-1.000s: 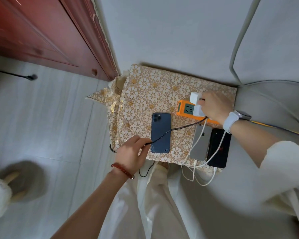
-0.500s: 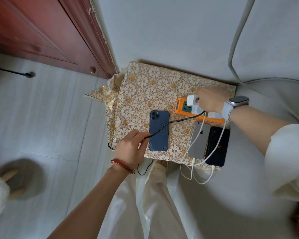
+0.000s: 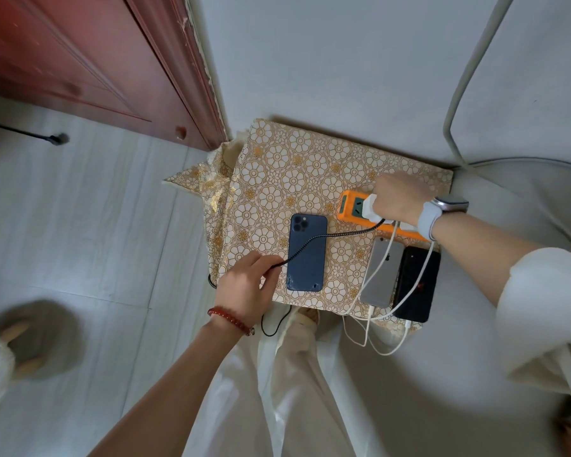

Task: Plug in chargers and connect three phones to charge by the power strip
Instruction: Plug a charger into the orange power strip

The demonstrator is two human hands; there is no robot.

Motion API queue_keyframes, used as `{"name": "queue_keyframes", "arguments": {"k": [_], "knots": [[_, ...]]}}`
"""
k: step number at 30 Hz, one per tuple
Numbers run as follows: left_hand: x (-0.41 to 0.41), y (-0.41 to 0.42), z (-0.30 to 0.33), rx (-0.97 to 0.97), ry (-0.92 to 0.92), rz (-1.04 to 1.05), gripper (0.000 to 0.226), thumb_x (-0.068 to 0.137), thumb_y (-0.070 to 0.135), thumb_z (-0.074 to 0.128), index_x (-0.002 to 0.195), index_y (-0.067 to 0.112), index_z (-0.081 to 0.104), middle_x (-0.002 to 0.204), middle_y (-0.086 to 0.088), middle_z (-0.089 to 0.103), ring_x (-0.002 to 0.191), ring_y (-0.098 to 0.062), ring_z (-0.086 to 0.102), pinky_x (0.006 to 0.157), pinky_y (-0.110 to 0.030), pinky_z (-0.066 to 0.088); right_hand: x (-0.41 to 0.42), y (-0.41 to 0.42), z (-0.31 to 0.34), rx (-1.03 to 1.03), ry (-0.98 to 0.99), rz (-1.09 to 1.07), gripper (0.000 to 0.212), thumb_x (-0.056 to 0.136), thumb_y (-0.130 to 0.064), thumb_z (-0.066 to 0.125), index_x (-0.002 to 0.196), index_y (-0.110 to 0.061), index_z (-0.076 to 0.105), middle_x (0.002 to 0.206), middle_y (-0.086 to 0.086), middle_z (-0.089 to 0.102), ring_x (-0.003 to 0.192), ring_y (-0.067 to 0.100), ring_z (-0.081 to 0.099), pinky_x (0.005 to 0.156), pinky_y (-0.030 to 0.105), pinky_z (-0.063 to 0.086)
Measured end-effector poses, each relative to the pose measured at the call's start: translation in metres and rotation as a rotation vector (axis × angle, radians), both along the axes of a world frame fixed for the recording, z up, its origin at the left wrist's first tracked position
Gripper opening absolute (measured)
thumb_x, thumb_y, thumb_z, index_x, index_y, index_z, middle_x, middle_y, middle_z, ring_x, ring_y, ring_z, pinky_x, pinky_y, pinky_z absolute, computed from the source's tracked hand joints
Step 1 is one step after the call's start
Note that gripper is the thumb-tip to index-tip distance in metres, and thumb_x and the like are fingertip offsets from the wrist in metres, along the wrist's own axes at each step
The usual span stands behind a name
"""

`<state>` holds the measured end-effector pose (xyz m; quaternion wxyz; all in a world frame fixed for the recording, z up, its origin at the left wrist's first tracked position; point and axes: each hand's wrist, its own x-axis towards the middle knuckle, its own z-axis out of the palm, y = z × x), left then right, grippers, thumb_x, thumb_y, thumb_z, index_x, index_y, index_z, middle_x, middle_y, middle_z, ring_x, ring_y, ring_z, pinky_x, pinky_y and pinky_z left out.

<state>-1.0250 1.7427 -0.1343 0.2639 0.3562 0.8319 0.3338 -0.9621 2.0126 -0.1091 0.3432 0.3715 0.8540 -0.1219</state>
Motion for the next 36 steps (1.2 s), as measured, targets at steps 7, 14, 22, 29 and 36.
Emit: {"name": "queue_keyframes", "arguments": {"k": [7,14,22,29,36], "knots": [[0.009,0.020,0.016,0.065,-0.013,-0.081,0.015,0.079,0.012,0.059,0.090,0.010,0.069,0.070,-0.005,0.065,0.052,-0.016,0.054,0.046,-0.027,0.051,0.052,0.019,0.022,0.057,0.365,-0.217,0.024,0.088,-0.010,0.048,0.072,0.001,0.063,0.086,0.020,0.065,0.081,0.035,0.061,0.056,0.025,0.033],[0.033,0.043,0.019,0.088,-0.009,-0.196,0.015,0.080,0.013,0.058,0.089,0.011,0.069,0.069,-0.006,0.065,0.052,-0.019,0.058,0.044,-0.032,0.052,0.089,0.032,0.024,0.066,0.252,-0.243,0.025,0.087,-0.012,0.050,0.078,0.005,0.066,0.084,0.022,0.066,0.083,0.037,0.060,0.072,0.037,0.047],[0.054,0.039,0.014,0.027,-0.001,-0.169,0.015,0.078,0.012,0.057,0.086,0.009,0.069,0.066,-0.005,0.064,0.050,-0.014,0.054,0.044,-0.030,0.051,0.068,0.036,0.014,0.000,0.240,-0.167,0.035,0.087,-0.007,0.046,0.053,-0.003,0.048,0.056,0.012,0.049,0.058,0.028,0.052,0.069,0.041,0.053],[0.055,0.047,0.015,-0.018,-0.007,-0.151,0.018,0.079,0.012,0.056,0.089,0.005,0.069,0.069,-0.010,0.065,0.054,-0.024,0.057,0.049,-0.038,0.053,0.079,0.040,0.000,-0.066,0.243,-0.227,0.041,0.086,0.000,0.047,0.047,-0.009,0.035,0.060,0.014,0.052,0.057,0.028,0.051,0.071,0.039,0.051],[0.057,0.054,0.010,-0.059,0.010,-0.117,0.014,0.081,0.003,0.061,0.092,0.005,0.069,0.076,-0.014,0.067,0.062,-0.029,0.061,0.057,-0.043,0.055,0.084,0.041,-0.005,-0.134,0.294,-0.281,0.030,0.091,-0.009,0.046,0.075,0.008,0.066,0.089,0.022,0.069,0.072,0.030,0.060,0.066,0.037,0.049]]}}
